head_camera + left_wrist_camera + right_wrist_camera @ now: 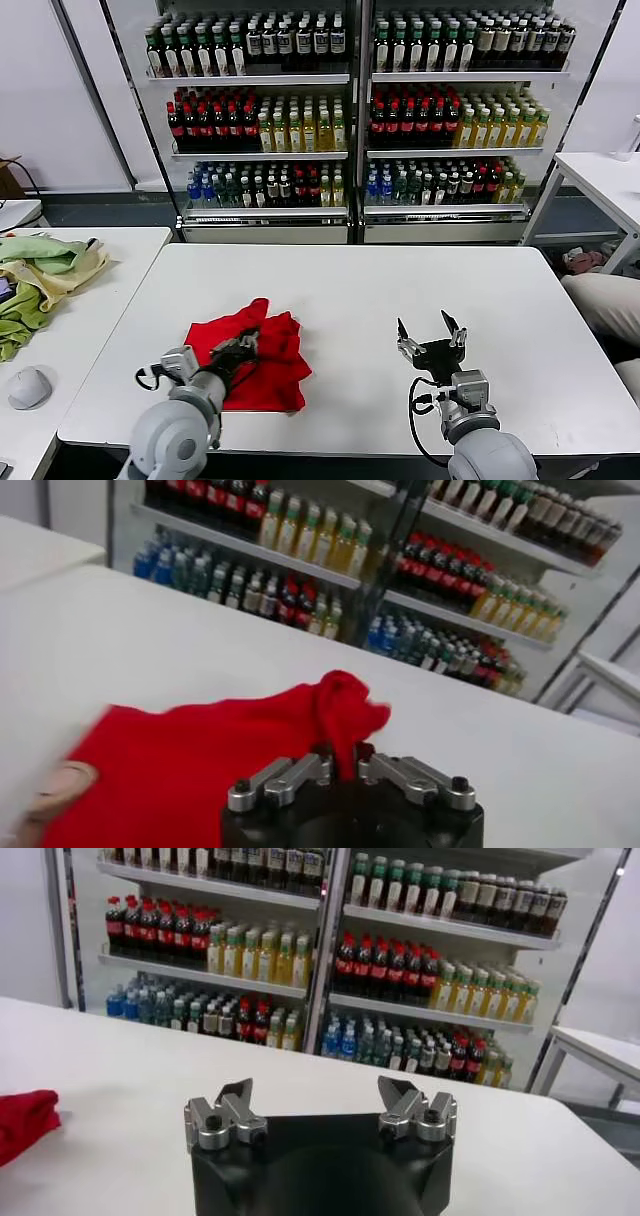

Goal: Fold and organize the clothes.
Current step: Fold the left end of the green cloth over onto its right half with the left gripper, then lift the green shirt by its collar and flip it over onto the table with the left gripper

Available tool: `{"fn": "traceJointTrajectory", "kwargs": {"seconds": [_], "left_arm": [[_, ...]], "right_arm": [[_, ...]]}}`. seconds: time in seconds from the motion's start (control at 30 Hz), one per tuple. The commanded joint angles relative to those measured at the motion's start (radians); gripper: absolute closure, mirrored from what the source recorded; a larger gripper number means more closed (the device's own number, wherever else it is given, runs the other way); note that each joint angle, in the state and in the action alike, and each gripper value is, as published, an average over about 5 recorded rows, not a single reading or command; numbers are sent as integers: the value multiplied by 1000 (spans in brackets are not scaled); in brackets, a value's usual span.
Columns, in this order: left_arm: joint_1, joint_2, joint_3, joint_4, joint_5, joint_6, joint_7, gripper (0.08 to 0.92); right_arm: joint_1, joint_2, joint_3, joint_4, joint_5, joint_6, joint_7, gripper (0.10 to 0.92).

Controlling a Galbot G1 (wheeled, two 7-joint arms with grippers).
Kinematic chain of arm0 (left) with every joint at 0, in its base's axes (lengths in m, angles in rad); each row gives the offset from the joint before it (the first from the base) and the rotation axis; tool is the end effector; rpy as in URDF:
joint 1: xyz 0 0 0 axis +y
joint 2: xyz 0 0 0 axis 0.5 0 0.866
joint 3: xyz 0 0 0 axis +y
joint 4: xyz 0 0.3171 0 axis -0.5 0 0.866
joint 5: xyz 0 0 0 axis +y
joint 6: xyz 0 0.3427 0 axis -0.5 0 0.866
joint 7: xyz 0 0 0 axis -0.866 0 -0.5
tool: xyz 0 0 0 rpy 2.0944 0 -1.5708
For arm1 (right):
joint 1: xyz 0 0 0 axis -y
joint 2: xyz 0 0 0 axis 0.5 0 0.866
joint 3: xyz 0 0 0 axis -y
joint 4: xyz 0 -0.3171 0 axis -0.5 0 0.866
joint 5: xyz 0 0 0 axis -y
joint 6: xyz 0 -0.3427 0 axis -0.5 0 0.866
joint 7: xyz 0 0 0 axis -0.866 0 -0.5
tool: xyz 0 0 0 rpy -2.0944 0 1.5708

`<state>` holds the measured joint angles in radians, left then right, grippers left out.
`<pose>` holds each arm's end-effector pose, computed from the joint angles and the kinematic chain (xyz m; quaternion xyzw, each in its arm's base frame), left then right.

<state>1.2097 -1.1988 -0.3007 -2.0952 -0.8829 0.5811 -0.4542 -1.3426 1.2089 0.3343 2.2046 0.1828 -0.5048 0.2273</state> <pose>0.2597 -0.0082 -0.2041 -0.0766 -0.9530 0.1647 0.2425 0.2230 0.0082 -0.1987 0.0514 -0.9894 0.0853 0.1061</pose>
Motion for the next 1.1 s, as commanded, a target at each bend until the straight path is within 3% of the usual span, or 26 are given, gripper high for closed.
{"fn": "traceJointTrajectory", "kwargs": {"seconds": [0.03, 0.2, 0.37, 0.47, 0.6, 1.1], "left_arm": [[-20, -101, 42, -48, 17, -30, 41, 673], [106, 24, -151, -203, 86, -67, 92, 535], [241, 120, -346, 40, 272, -85, 173, 387], [260, 108, -330, 153, 366, -102, 200, 309], [230, 75, -293, 199, 401, -104, 197, 212], [203, 68, -270, 226, 343, -144, 207, 183]], "right_arm": [[-1, -3, 3, 1, -1, -2, 1, 203], [2, -5, 8, -5, -1, -1, -1, 203], [10, -2, 4, -16, -1, 1, -3, 203], [10, -4, 2, -18, -3, 1, -4, 203], [8, -9, 5, -16, -6, 1, -4, 203], [0, 3, 3, -21, -17, 3, -3, 203]]}}
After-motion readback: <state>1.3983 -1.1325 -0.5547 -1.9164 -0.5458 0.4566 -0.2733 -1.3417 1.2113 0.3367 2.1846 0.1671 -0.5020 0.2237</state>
